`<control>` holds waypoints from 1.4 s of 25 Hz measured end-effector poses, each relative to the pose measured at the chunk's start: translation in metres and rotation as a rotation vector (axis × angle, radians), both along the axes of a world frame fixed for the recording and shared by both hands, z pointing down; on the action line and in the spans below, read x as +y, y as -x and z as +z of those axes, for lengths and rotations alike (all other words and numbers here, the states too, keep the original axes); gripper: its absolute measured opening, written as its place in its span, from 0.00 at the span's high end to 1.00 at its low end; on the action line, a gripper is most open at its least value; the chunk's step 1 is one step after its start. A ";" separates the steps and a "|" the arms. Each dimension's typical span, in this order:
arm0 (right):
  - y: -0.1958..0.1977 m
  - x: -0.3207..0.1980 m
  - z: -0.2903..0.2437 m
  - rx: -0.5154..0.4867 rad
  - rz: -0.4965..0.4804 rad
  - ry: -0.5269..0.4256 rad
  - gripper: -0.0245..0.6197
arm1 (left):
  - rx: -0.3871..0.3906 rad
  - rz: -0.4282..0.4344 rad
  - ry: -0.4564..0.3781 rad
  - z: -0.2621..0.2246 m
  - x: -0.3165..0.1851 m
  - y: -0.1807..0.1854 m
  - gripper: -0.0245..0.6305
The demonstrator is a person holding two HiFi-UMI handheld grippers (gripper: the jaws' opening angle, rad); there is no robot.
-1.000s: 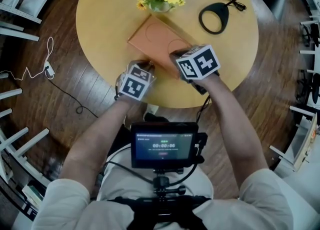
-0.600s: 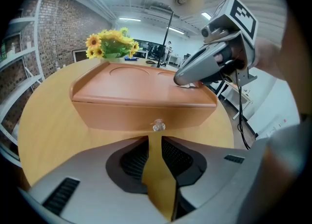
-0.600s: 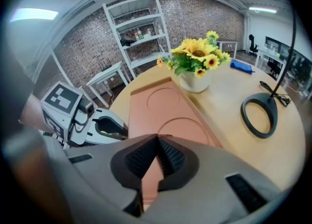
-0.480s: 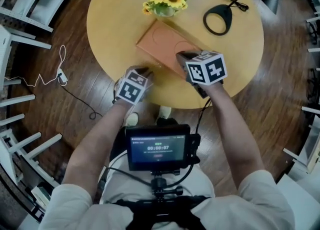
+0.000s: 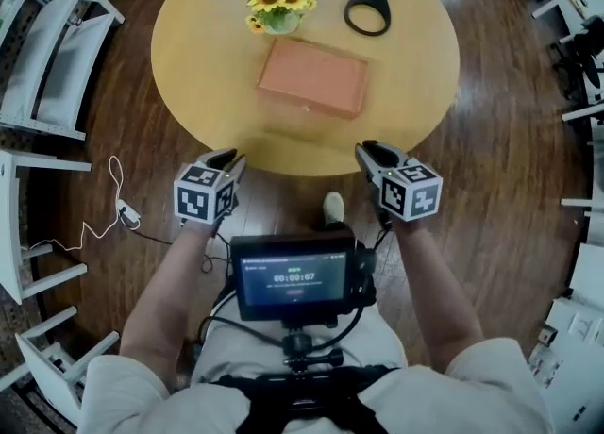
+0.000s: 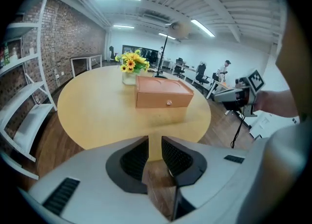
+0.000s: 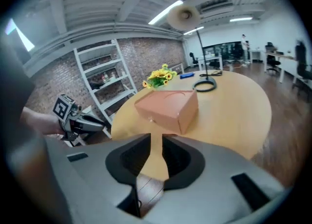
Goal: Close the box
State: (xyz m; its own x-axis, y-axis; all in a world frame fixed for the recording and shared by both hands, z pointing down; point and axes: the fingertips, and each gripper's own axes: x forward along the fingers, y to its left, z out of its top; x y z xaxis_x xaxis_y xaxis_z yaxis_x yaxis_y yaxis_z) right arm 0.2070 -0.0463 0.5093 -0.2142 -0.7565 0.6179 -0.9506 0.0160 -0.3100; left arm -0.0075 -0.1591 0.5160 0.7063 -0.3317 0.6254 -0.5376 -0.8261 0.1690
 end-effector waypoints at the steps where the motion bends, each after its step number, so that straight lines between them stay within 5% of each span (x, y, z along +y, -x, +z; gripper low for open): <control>1: 0.011 0.021 0.003 0.000 0.073 0.004 0.84 | 0.002 0.025 -0.003 -0.005 0.006 0.014 0.83; 6: 0.070 0.101 0.002 -0.010 0.311 -0.010 0.84 | -0.011 0.145 -0.011 -0.021 0.030 0.070 0.83; 13: 0.160 0.179 -0.021 0.070 0.388 -0.002 0.84 | 0.017 0.170 -0.001 -0.032 0.070 0.158 0.83; 35: 0.170 0.192 -0.028 0.128 0.363 0.036 0.84 | 0.003 0.189 0.019 -0.024 0.084 0.158 0.83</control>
State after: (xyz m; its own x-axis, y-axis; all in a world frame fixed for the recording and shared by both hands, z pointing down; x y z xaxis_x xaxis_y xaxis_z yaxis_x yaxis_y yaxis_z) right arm 0.0373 0.1461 0.4815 0.1444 -0.7459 0.6502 -0.9234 -0.3377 -0.1823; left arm -0.1650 -0.0756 0.4917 0.7568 -0.1808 0.6282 -0.3725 -0.9090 0.1871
